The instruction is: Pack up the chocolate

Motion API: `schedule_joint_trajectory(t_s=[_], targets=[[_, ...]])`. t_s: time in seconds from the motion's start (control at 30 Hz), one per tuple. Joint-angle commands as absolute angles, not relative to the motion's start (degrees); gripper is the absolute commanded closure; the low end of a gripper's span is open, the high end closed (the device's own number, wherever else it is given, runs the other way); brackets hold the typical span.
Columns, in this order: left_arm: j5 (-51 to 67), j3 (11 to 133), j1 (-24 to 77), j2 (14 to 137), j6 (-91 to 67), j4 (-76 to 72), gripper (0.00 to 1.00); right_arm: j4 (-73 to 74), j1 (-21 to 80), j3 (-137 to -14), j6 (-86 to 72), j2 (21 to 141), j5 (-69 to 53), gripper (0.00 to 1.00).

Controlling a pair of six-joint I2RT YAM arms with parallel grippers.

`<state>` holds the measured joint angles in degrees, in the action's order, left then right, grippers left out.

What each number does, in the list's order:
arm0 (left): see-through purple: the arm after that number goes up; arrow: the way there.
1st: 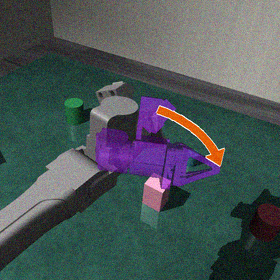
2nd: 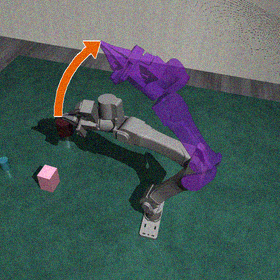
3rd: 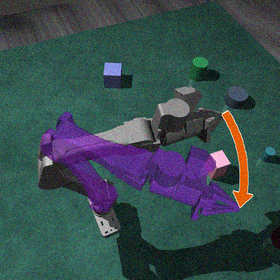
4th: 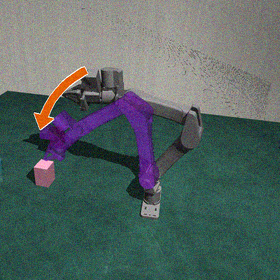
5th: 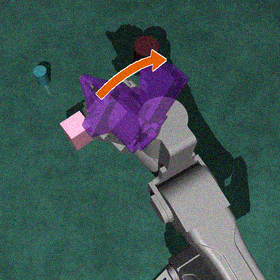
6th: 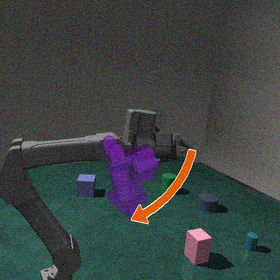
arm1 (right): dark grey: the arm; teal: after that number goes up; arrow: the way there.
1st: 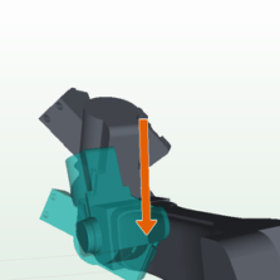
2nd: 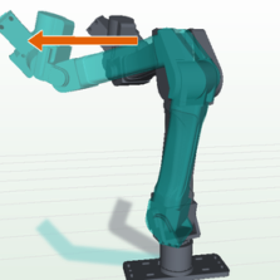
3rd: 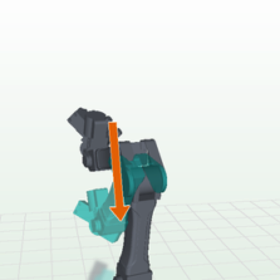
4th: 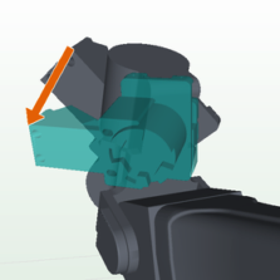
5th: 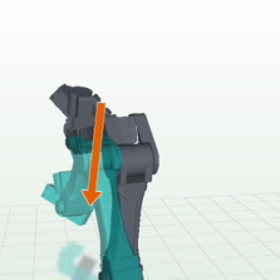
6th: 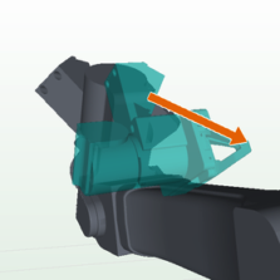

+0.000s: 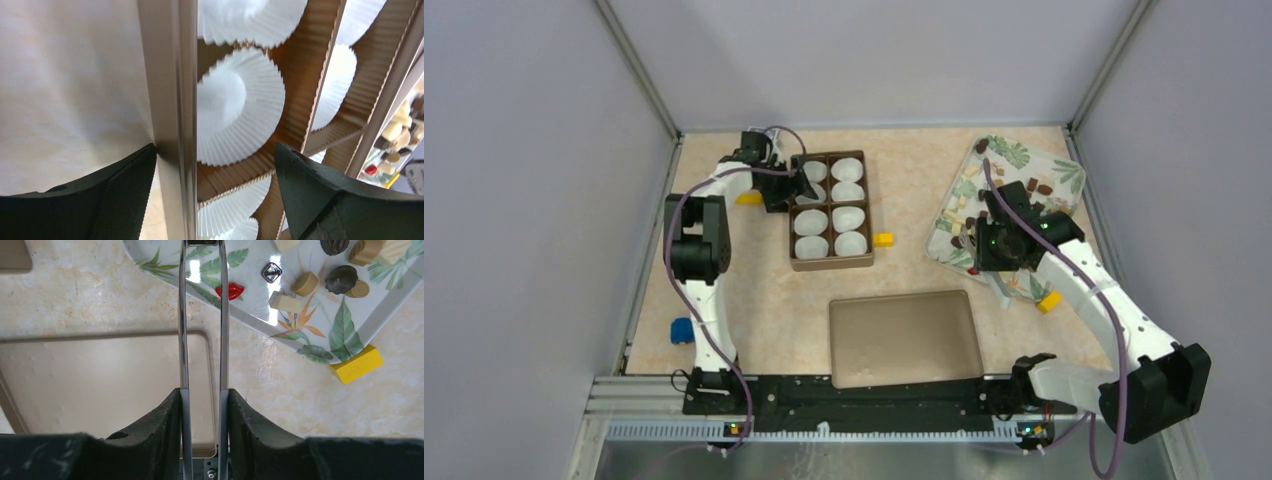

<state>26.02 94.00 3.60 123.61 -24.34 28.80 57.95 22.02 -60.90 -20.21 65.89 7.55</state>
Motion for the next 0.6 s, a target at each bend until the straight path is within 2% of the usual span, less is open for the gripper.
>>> schedule_joint_trajectory(t_s=[0.0, 0.27, 0.57], targets=[[28.7, 92.0, 7.7, 118.4, -21.3, 27.6, 0.09, 57.1, 22.6, -66.0, -21.0, 64.2, 7.4, 0.80], [25.4, 95.5, 8.2, 113.5, -23.4, 30.8, 0.08, 59.1, 27.0, -74.7, -21.1, 66.6, 8.7, 0.81], [18.6, 95.6, 7.9, 100.1, -22.2, 35.8, 0.06, 52.2, 34.6, -85.0, -20.9, 76.3, 6.4, 0.81]])
